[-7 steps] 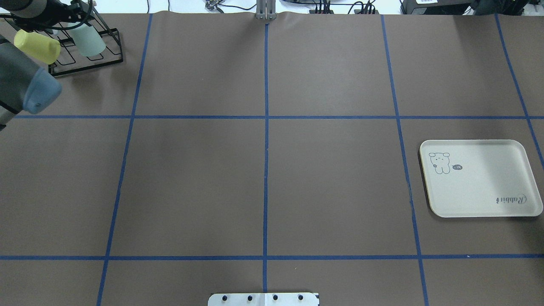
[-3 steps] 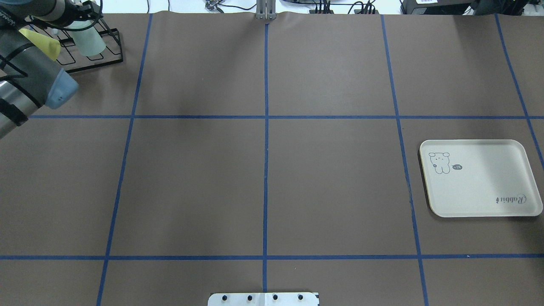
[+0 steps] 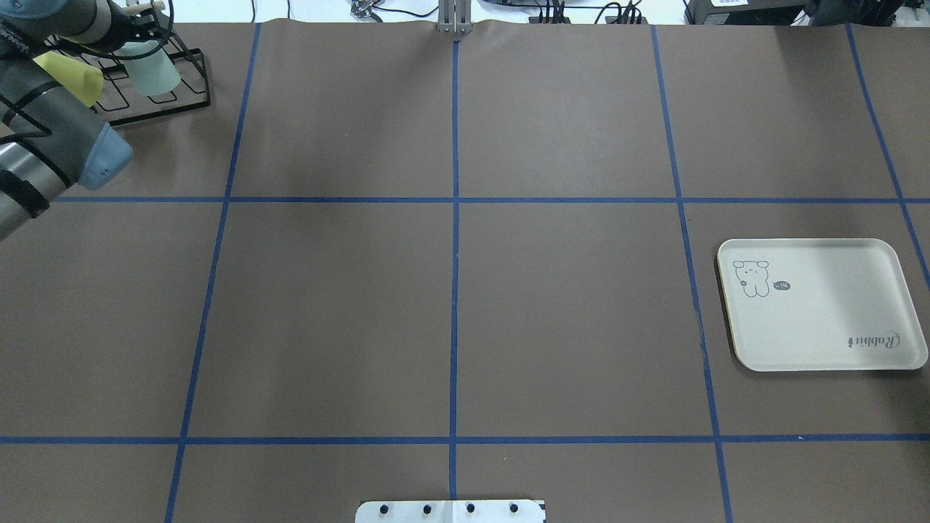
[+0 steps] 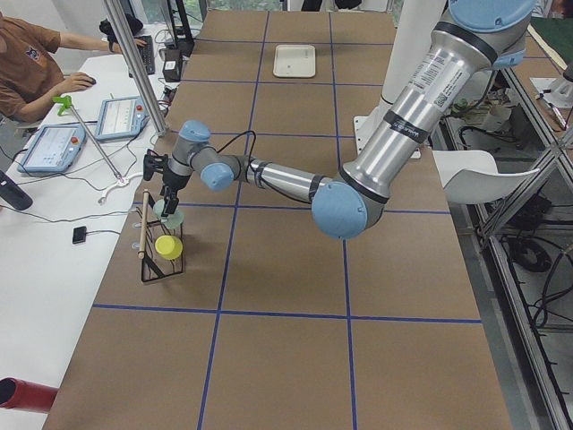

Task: Left arm grabs green cup and hands to right arm on tray

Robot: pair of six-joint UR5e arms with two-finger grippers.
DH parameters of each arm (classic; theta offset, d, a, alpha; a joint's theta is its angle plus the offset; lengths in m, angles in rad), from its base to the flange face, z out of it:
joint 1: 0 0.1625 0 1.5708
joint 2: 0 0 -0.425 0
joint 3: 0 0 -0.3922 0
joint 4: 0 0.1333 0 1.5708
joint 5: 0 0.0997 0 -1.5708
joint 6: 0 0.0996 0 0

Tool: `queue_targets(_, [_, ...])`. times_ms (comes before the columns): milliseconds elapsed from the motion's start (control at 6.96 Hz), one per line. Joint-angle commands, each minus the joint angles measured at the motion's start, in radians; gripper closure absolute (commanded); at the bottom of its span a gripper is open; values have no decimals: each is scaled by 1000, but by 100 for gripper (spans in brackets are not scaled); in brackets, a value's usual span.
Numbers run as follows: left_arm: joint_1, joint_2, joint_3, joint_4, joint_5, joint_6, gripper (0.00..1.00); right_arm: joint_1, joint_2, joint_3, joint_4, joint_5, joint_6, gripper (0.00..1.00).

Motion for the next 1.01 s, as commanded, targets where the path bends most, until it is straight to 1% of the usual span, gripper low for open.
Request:
queue_targets(0, [0,-6,11,-15,1,-2,0,2,1,0,0,0,0,0])
queue_targets(287, [0,-9,11,-15,-1,-3,13,2,1,0,0,0,0,0])
queue_targets(862, [17,-5,12,-15,1,-1,12,2,3,0,1,6,9,0])
